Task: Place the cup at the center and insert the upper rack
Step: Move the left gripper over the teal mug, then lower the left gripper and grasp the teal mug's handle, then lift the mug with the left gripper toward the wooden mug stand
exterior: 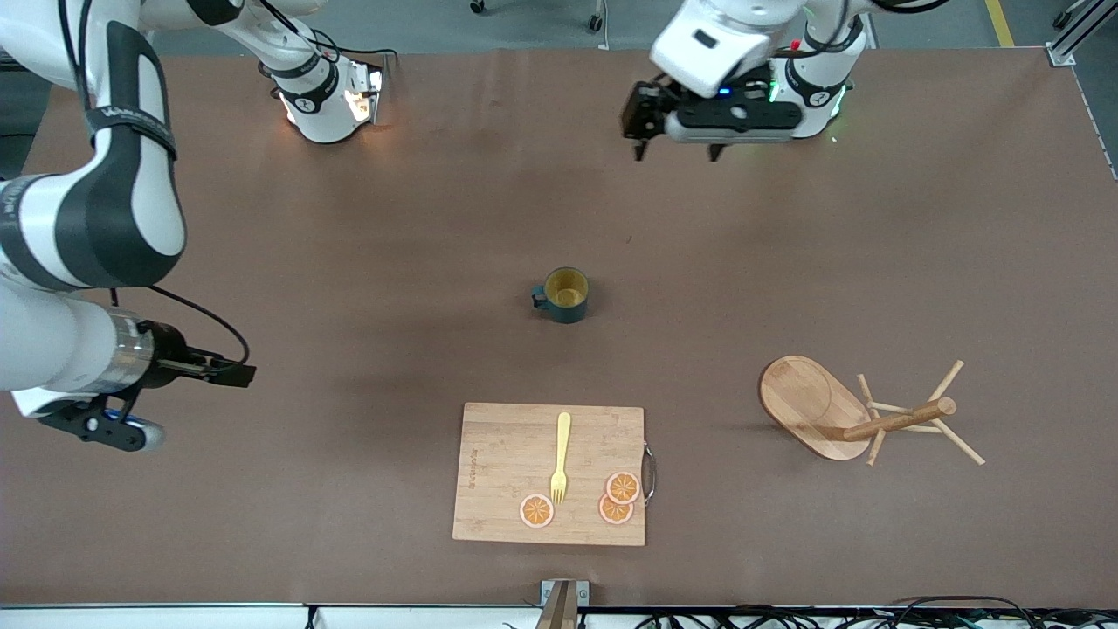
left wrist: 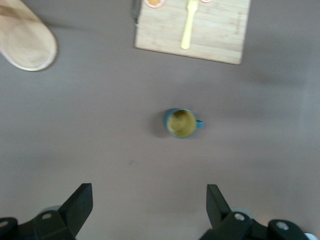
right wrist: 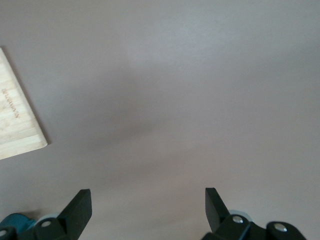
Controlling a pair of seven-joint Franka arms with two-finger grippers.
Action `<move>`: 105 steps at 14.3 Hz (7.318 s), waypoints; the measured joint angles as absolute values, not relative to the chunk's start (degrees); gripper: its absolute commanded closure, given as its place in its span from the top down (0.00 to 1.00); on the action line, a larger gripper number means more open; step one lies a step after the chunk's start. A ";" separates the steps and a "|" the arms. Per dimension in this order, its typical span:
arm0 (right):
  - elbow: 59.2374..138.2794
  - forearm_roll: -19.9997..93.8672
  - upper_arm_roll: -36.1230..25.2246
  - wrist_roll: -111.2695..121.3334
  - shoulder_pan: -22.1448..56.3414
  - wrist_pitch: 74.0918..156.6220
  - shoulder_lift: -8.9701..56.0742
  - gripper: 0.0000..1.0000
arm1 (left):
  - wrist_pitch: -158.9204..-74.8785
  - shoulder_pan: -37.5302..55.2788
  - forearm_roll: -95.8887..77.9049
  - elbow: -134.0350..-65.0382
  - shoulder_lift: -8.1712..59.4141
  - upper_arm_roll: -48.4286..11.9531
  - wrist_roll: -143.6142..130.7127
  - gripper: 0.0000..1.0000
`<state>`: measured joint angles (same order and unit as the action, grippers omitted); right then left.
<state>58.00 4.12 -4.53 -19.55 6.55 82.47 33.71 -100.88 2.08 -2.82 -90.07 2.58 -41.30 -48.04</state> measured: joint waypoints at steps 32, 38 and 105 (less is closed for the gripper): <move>95.78 1.30 -2.47 2.04 -2.46 99.23 -1.18 1.00 | -111.04 49.30 78.75 -90.67 48.52 -28.02 -126.51 1.00; 95.23 1.29 -2.46 2.04 -2.35 99.32 -1.18 1.00 | -111.04 53.87 83.85 -90.40 49.54 -23.77 -130.09 1.00; 94.95 1.29 -3.58 2.01 -0.06 100.88 -1.19 1.00 | -118.37 51.82 61.69 -73.78 48.05 -14.25 -114.33 0.00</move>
<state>94.95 1.29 -3.58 2.01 -0.06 100.88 -1.19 -118.37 51.82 61.69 -73.78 48.05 -14.25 -114.33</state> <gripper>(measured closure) 0.000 0.947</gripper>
